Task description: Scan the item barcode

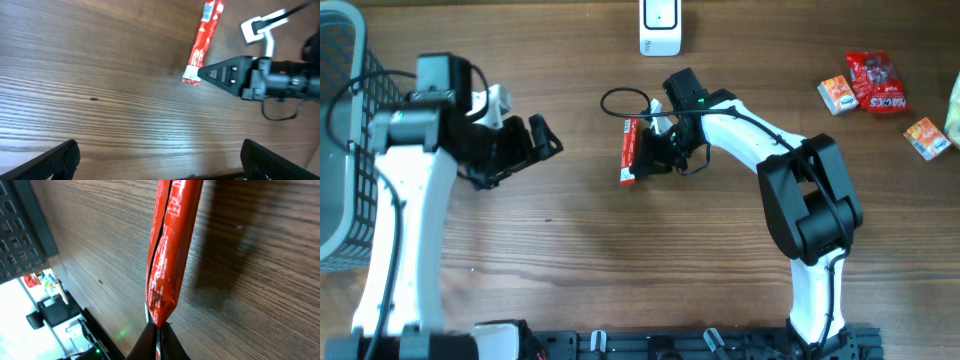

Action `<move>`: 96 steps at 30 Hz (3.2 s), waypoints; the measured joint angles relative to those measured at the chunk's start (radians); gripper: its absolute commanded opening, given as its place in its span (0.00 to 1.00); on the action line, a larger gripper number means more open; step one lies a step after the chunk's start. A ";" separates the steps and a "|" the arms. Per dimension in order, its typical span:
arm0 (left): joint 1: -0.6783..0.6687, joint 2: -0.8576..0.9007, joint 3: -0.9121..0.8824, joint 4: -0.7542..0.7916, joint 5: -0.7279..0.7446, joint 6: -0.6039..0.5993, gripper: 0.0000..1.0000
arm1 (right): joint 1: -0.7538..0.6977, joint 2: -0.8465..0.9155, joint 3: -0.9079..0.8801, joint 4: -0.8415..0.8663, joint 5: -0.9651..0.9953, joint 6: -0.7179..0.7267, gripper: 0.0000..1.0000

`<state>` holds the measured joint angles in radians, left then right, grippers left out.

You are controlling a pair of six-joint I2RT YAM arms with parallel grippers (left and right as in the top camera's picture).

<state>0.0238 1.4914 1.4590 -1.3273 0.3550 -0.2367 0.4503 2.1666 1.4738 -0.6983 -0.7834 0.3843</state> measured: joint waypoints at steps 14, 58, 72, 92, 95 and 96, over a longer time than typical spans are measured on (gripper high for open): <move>-0.011 0.356 0.000 0.059 0.113 0.051 1.00 | -0.029 0.000 0.000 -0.041 -0.074 -0.128 0.04; -0.018 0.392 0.000 0.170 0.716 0.307 0.42 | -0.050 0.000 0.000 0.113 -0.776 -0.165 0.04; -0.018 0.392 0.000 0.170 0.737 0.307 0.46 | -0.050 0.000 0.000 0.190 -0.776 -0.087 0.04; -0.018 0.392 0.000 0.174 0.743 0.307 0.61 | -0.050 0.000 -0.002 0.462 -0.776 0.214 0.04; -0.018 0.392 0.000 0.184 0.743 0.307 0.59 | -0.050 0.000 -0.002 0.470 -0.776 0.249 0.04; -0.018 0.392 0.000 0.187 0.743 0.307 0.58 | -0.050 0.000 -0.002 0.471 -0.776 0.259 0.04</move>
<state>0.0063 1.8835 1.4586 -1.1408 1.0985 0.0700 0.4000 2.1666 1.4719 -0.2276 -1.5593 0.6434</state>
